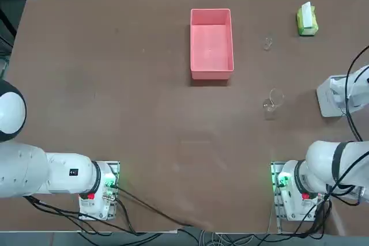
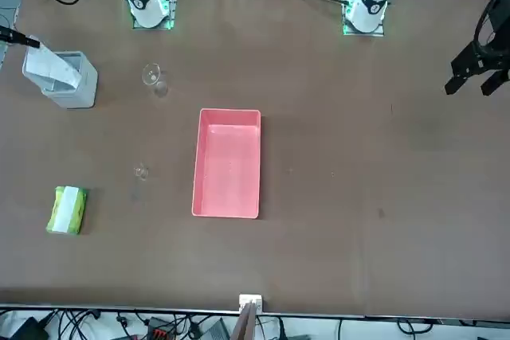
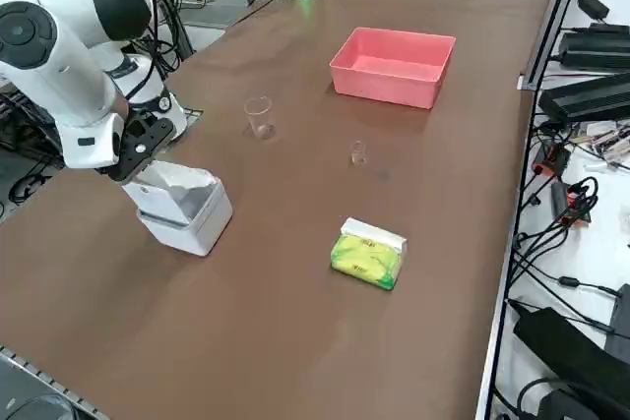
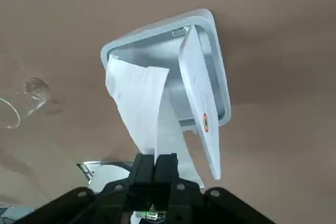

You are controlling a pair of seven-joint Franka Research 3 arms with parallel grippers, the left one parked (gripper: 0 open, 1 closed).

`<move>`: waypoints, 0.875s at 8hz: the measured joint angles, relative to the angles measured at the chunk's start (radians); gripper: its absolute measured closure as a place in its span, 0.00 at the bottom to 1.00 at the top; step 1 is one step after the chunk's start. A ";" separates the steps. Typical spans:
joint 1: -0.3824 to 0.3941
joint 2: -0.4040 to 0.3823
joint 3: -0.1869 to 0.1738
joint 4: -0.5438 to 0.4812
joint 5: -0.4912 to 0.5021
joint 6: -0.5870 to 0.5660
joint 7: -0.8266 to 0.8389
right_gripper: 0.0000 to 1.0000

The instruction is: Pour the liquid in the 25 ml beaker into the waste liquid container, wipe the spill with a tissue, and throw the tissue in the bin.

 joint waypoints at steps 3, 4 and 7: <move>-0.008 0.000 0.000 0.005 -0.012 -0.002 -0.008 0.98; -0.008 0.001 0.000 0.005 -0.013 -0.002 -0.010 0.98; -0.008 0.002 0.000 0.005 -0.013 -0.002 -0.012 0.91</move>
